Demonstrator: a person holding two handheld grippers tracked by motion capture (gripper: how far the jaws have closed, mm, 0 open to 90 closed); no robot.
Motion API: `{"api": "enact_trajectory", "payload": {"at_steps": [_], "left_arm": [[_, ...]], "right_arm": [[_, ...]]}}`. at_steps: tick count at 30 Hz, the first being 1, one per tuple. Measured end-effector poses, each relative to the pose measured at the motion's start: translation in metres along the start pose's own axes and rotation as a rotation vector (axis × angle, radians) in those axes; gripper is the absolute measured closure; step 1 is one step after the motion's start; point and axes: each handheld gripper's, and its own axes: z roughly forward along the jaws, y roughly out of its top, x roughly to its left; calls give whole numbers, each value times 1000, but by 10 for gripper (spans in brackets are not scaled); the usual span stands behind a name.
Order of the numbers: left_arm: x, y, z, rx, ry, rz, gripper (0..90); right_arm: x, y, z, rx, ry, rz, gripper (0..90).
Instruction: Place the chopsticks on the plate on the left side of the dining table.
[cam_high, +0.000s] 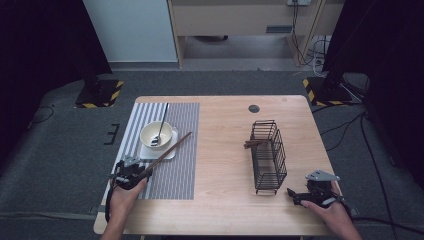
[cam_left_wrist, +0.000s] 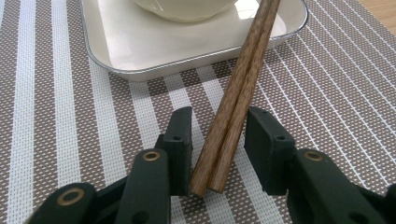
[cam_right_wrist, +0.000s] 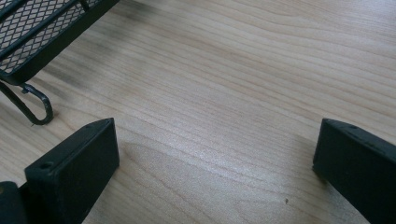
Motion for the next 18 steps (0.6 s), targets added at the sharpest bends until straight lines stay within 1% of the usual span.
{"api": "enact_trajectory", "payload": {"at_steps": [1, 3, 10, 12, 13, 14, 15, 18], "left_arm": [[0, 0, 0, 2, -5, -1, 645], [0, 0, 0, 2, -2, -3, 658], [3, 0, -1, -3, 15, -19, 645], [4, 0, -1, -4, 23, -20, 622], [4, 0, -1, -8, 31, -24, 593], [4, 0, -1, -8, 31, -24, 579], [5, 0, -1, -12, 46, -21, 567], [7, 0, 0, -17, 69, -23, 527]], "right_arm": [[0, 0, 0, 0, 0, 0, 1], [0, 0, 0, 0, 0, 0, 2], [0, 0, 0, 0, 0, 0, 1], [0, 0, 0, 0, 0, 0, 1], [0, 0, 0, 0, 0, 0, 2], [0, 0, 0, 0, 0, 0, 1], [0, 0, 0, 0, 0, 0, 1], [0, 0, 0, 0, 0, 0, 2]]}}
